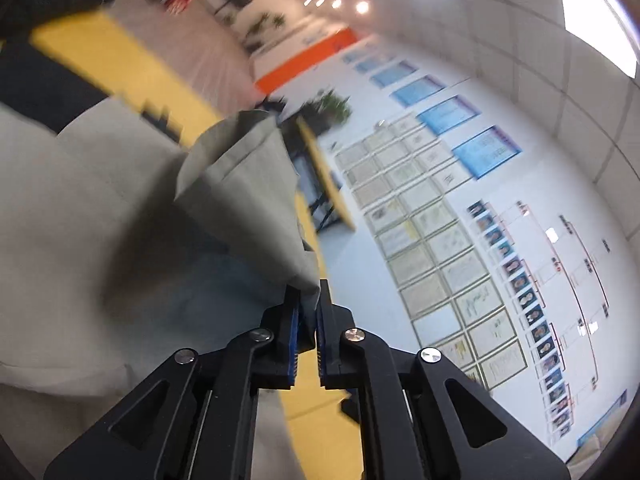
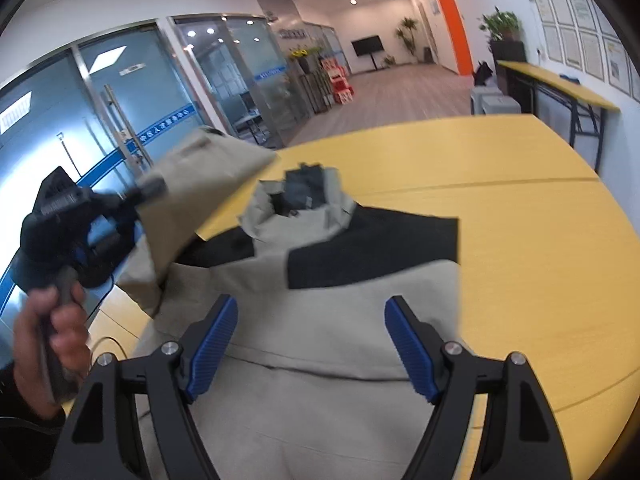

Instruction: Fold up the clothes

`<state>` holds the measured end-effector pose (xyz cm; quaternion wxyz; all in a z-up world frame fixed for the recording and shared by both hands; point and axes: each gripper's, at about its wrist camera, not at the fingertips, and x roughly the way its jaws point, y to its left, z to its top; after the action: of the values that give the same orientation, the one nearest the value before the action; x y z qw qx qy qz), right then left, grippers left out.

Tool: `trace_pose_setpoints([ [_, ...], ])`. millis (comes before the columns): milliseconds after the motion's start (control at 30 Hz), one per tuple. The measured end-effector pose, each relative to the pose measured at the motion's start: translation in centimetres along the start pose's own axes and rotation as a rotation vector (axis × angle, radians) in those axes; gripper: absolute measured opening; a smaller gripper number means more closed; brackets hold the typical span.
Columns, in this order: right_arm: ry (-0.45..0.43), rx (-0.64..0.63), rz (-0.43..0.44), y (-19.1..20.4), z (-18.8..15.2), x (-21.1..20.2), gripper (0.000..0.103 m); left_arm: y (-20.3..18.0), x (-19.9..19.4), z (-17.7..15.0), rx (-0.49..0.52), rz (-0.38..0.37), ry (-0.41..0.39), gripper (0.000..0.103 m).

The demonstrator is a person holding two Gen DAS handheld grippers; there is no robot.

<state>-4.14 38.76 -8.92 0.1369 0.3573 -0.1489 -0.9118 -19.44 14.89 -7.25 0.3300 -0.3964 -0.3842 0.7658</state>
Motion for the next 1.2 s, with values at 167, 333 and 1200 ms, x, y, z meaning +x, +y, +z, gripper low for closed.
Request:
trace_pose_setpoints([
  [167,0.032,0.100,0.029,-4.4,-0.1,1.1,0.082,2.7,6.9,-6.7,-0.053,0.059,0.231,0.042],
  [333,0.149,0.181,0.096,-5.7,-0.1,5.9,0.088,2.1,2.6,-7.2,0.014,0.108,0.196,0.066],
  [1200,0.122,0.100,0.044,6.7,4.6,11.0,0.029,20.1,-15.9,1.2,0.171,0.355,0.134,0.080],
])
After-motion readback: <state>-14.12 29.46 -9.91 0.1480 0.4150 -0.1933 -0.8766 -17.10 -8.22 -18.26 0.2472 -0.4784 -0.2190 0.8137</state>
